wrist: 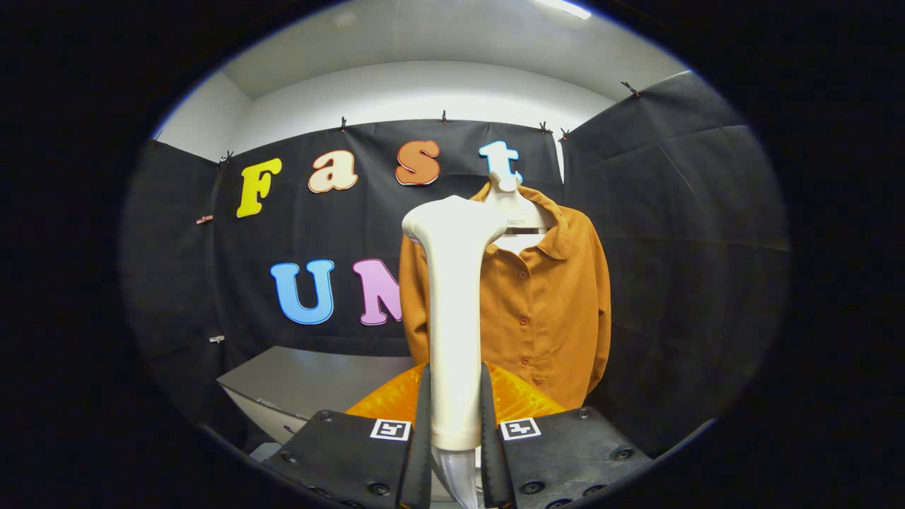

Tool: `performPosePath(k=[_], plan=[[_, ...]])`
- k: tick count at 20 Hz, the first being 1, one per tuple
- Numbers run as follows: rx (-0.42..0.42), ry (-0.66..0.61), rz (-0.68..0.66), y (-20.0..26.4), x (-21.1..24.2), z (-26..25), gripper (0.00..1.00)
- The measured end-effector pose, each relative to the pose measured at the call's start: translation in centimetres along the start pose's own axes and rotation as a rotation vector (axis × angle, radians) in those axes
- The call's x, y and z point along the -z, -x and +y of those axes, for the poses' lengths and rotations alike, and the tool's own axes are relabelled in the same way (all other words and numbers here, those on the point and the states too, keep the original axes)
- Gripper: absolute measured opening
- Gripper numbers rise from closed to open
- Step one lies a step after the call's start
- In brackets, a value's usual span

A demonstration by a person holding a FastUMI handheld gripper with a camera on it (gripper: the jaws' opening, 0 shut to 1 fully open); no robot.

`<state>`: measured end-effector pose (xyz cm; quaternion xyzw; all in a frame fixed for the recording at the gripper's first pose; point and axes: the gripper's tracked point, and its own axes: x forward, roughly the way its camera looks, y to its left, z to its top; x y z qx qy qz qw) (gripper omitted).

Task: Iron the clothes twice with a garment steamer, once on the left side and once on the right side.

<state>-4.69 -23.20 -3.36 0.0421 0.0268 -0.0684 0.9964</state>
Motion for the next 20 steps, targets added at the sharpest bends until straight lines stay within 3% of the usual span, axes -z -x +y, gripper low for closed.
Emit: performPosePath(k=[11, 20], plan=[[0.023, 0.058, -0.046, -1.0, -1.5, 9.9, 0.31], [0.024, 0.041, -0.051, -0.8, -1.2, 13.0, 0.31]])
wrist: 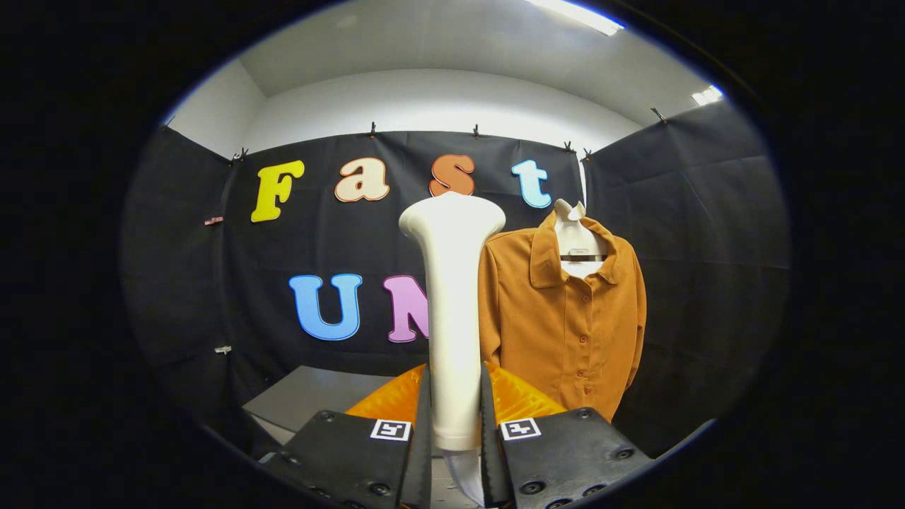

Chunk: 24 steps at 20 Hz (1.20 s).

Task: Iron the clothes twice with a garment steamer, once on the left side and once on the right side.

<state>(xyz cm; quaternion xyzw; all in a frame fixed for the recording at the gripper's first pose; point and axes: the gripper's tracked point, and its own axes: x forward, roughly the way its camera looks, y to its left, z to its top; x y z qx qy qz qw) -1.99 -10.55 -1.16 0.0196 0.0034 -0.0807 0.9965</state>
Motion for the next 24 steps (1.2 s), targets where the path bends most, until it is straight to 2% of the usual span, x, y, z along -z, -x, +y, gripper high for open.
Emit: performPosePath(k=[24], plan=[[-0.001, 0.023, 0.026, -0.56, 0.88, 0.34, 0.31]])
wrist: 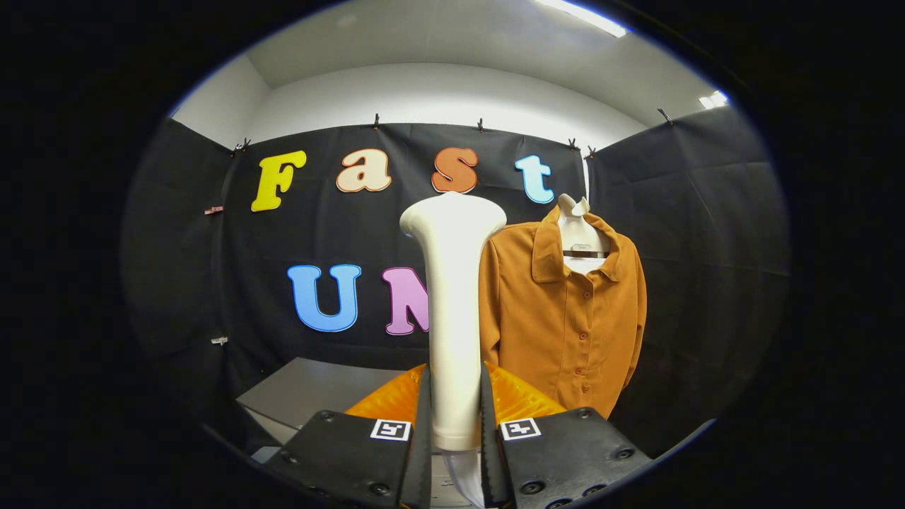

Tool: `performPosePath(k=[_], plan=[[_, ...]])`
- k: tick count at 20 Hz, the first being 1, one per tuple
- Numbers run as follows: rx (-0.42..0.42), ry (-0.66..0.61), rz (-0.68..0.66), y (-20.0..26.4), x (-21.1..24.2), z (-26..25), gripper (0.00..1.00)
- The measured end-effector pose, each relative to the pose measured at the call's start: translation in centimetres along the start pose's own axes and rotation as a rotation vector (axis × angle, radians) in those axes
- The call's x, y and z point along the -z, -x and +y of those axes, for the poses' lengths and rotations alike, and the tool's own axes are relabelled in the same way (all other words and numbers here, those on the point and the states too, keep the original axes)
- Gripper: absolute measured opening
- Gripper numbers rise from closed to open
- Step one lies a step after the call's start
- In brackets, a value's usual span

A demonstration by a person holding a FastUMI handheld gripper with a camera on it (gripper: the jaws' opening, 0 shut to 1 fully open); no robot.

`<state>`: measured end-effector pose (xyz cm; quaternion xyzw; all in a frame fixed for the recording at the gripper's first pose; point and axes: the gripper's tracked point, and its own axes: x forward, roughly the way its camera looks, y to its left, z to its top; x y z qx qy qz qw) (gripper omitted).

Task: Iron the clothes twice with a garment steamer, once on the left side and once on the right side.

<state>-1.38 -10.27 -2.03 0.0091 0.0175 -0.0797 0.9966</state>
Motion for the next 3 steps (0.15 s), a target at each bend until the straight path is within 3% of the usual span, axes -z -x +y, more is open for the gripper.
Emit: performPosePath(k=[3], plan=[[0.0, -0.003, -0.004, -0.08, -0.28, 0.19, 0.31]])
